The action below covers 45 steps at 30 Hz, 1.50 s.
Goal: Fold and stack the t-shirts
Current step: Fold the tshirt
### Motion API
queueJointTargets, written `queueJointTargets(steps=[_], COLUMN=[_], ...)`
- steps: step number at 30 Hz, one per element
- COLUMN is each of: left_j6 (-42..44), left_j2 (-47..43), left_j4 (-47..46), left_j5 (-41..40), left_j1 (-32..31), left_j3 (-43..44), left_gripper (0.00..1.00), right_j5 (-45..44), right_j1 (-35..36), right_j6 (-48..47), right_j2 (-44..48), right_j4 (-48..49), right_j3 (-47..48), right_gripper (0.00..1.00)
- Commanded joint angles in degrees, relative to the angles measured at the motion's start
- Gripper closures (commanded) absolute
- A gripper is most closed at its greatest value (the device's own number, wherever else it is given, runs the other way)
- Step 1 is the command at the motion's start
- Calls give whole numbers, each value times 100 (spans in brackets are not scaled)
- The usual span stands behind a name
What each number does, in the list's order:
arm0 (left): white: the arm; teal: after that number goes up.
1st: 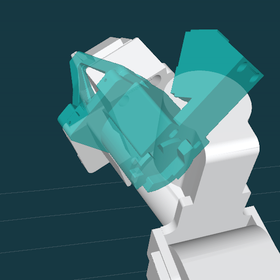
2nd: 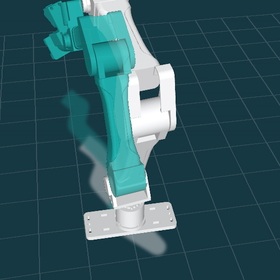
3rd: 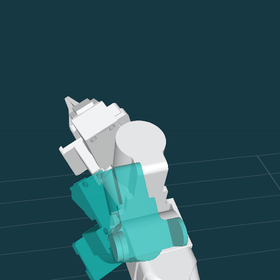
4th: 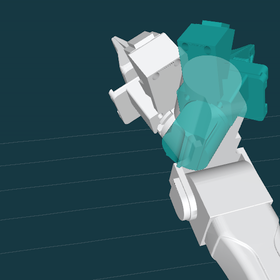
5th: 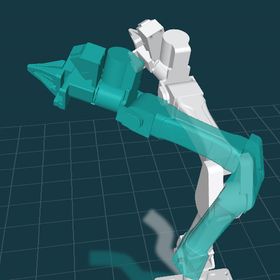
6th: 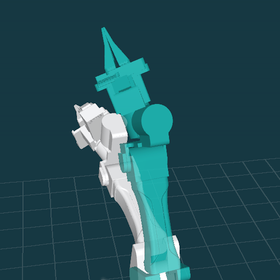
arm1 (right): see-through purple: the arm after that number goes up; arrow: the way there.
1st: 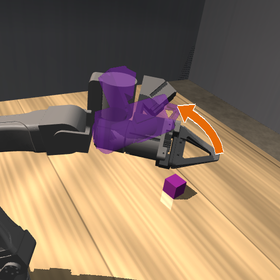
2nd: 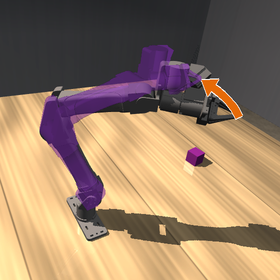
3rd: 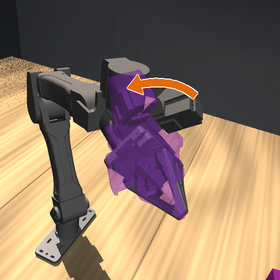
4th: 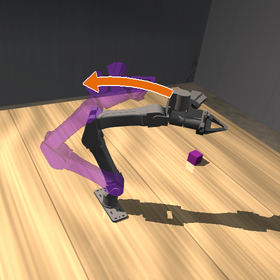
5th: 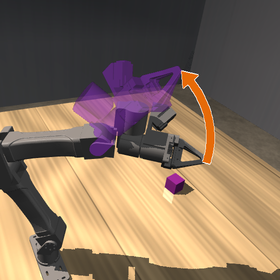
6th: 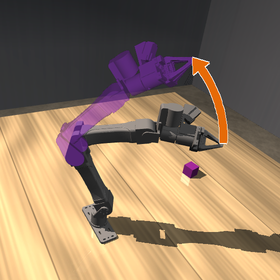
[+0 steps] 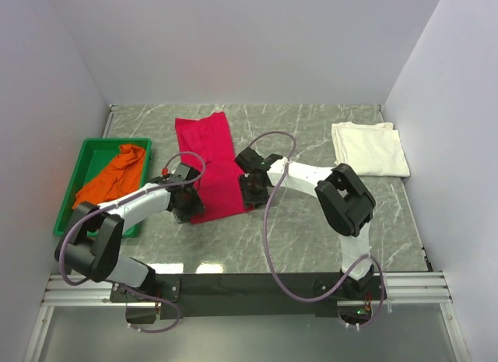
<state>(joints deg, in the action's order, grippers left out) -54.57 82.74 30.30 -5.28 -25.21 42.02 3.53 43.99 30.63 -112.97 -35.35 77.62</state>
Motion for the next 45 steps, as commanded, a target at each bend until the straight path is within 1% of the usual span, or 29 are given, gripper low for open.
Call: queueJointTargets(steps=[1, 4, 5, 7, 8, 9, 10, 11, 12, 14, 19, 21, 24, 25, 26, 27, 28, 29, 30, 31, 32, 33, 34, 35, 37, 38, 41, 43, 45], left_j6=[130, 122, 122, 104, 87, 78, 69, 78, 69, 113, 262, 315, 280, 193, 96, -44, -376, -571, -782, -1236, -1449, -1887, -2117, -2320, -2776, -2918, -3279, -3393, -3490], left_j2=[567, 717, 743, 770, 779, 770, 770, 761, 770, 744, 367, 129, -125, -196, -353, -459, -556, -766, -881, -995, -1205, -1286, -1356, -1418, -1366, -1227, -971, -891, -1162], left_j4=[248, 327, 318, 318, 318, 309, 318, 327, 344, 467, 976, 1345, 1784, 1864, 1926, 2066, 2102, 2128, 2146, 2138, 2129, 2129, 2198, 2216, 2243, 2286, 2296, 2374, 2428], left_j5=[44, 18, 44, 71, 80, 88, 97, 97, 97, 88, 18, 18, 79, 141, 272, 316, 395, 570, 659, 781, 983, 1063, 1081, 1116, 1266, 1318, 1442, 1329, 1170], left_j1=[-168, -265, -300, -318, -326, -344, -344, -344, -344, -344, -370, -449, -791, -931, -1333, -1572, -1827, -2334, -2609, -3151, -3426, -3699, -3971, -4522, -5009, -5455, -5985, -6013, -5803], left_j3=[-256, -203, -212, -221, -247, -264, -264, -256, -238, -142, 271, 517, 667, 676, 650, 632, 597, 510, 448, 326, 263, 219, 202, 227, 306, 411, 623, 693, 676], left_gripper=[46, 47, 48, 55, 59, 69, 73, 78, 89, 99, 99, 99, 99, 99, 99, 99, 99, 99, 99, 99, 99, 99, 99, 99, 99, 99, 99, 99, 99], right_j5=[-230, -230, -230, -230, -213, -195, -177, -169, -203, -273, -607, -608, -371, -162, -168, -195, -195, -116, -55, 59, 95, 121, 122, 122, 218, 262, 420, 325, 131], right_j1=[84, 93, 93, 84, 92, 93, 93, 93, 93, 66, 5, -4, 48, 66, 101, 206, 242, 268, 329, 391, 452, 531, 671, 742, 865, 962, 1042, 1042, 1007], right_j6=[39, 48, 39, 31, 22, 13, -4, -22, -14, -66, -285, -356, -496, -601, -637, -681, -690, -682, -647, -638, -620, -568, -524, -488, -392, -348, -321, -400, -531], right_j2=[-498, -577, -586, -603, -621, -639, -674, -674, -674, -551, -25, 160, 555, 731, 845, 977, 1309, 1486, 1671, 2064, 2260, 2662, 2849, 3024, 3515, 3666, 4124, 4195, 4099], right_j4=[-543, -587, -587, -578, -578, -578, -587, -587, -604, -630, -929, -1087, -1289, -1368, -1456, -1596, -1632, -1667, -1763, -1808, -1887, -2062, -2185, -2299, -2616, -2713, -3064, -3293, -3451], right_j3=[-81, -37, -28, -19, -19, -11, -2, 24, 33, 103, 227, 174, -124, -220, -448, -589, -756, -1097, -1266, -1563, -1688, -1794, -1890, -2048, -2216, -2330, -2401, -2253, -1858], right_gripper=[52, 54, 57, 61, 66, 69, 73, 84, 89, 100, 100, 100, 100, 100, 100, 100, 100, 100, 100, 100, 100, 100, 100, 100, 100, 100, 100, 100, 100])
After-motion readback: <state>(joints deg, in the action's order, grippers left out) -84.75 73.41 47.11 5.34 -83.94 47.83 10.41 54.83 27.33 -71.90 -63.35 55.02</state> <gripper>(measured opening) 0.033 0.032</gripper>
